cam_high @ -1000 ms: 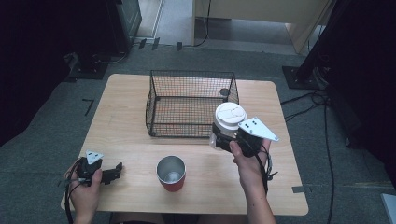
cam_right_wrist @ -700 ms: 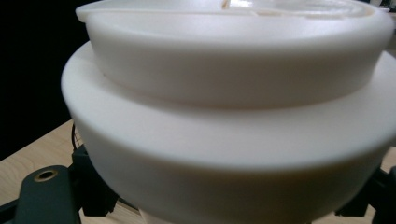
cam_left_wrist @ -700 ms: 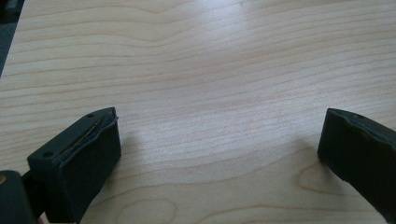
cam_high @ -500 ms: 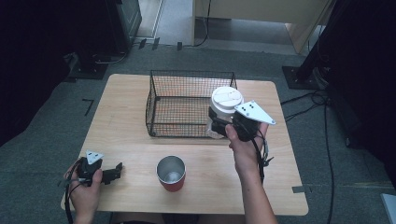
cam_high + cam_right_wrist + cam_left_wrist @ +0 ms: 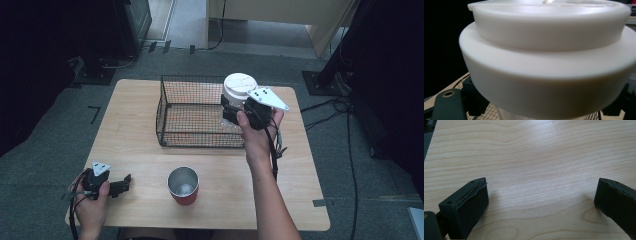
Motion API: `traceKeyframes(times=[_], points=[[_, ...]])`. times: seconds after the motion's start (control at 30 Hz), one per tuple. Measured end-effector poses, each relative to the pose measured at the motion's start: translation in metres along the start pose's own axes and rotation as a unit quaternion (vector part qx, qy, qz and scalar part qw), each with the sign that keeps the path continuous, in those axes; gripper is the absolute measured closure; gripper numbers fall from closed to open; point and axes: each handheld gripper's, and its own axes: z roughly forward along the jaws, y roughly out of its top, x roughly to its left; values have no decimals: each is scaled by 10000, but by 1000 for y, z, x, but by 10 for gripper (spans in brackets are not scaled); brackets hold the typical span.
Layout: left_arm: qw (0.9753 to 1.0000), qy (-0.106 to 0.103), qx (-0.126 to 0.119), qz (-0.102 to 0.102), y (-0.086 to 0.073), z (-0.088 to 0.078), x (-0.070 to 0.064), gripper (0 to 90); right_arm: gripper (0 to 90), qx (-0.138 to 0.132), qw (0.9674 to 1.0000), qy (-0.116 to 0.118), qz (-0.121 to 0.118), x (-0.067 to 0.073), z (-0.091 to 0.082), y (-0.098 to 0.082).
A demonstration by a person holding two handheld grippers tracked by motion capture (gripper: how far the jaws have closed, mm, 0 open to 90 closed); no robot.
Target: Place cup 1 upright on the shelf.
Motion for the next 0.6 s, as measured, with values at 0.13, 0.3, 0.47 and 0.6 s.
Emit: traceKeyframes(times=[0.13,0.3,0.47,0.6], points=[[10000,1,-1,-1,0,0,0,0,162,-23,9999,-90,55,-5,8,0],[10000,2,-2,0,0,0,0,0,162,30,9996,-214,162,-13,22,-7],[10000,1,-4,-1,0,0,0,0,162,143,9990,-311,274,-20,39,-17],[10000,-1,4,6,0,0,0,0,161,297,9990,-315,150,-18,52,-25]])
